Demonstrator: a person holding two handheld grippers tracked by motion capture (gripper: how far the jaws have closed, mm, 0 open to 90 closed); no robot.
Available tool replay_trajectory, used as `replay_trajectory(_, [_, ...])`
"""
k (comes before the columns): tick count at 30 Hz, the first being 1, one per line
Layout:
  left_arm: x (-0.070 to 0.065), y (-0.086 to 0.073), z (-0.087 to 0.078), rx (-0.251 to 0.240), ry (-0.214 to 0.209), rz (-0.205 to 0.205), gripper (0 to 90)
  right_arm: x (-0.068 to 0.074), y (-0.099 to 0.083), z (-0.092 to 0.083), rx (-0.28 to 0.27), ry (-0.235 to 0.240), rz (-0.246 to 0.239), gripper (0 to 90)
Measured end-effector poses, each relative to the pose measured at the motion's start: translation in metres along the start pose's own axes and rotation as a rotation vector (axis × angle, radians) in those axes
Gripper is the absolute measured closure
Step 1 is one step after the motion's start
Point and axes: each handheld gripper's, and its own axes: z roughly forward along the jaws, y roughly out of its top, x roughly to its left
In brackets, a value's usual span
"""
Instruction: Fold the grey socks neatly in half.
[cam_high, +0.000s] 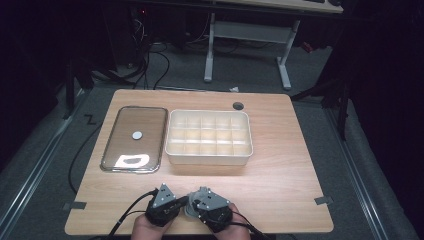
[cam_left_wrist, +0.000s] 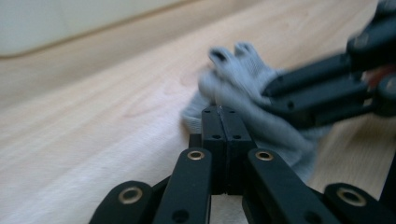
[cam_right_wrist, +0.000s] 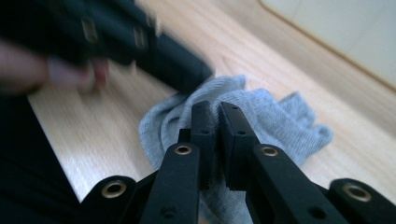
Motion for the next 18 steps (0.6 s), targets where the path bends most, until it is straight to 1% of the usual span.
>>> replay_trajectory(1, [0.0,0.002,-0.003,-0.019,-0.001,-0.004,89.9,0.0,-0.002,0.0,0.003,0.006,-0.003,85.4])
replay_trajectory(3, [-0.001,0.004,-0.005,-0.033,-0.008,0.004,89.9,0.002,-0.005,0.002,0.009,0.02,-0.006,85.3])
replay_trajectory(6, [-0.006,0.001,0.002,0.001,-0.027,0.022,89.9,0.002,-0.006,0.003,0.001,0.031,0.002,85.2])
replay_trajectory(9, [-0.008,-0.004,0.012,0.047,-0.029,0.035,90.0,0.001,-0.006,0.003,0.0,0.033,0.007,84.9])
replay_trajectory(10, [-0.007,-0.005,0.013,0.056,-0.031,0.032,90.0,0.001,-0.006,0.003,0.003,0.033,0.01,84.6])
replay_trajectory(13, [-0.007,-0.005,0.013,0.059,-0.031,0.034,90.0,-0.003,-0.005,0.0,-0.005,0.035,0.027,83.9])
replay_trajectory(18, [-0.008,-0.005,0.013,0.057,-0.024,0.044,90.0,-0.006,-0.002,-0.003,-0.013,0.028,0.032,83.7])
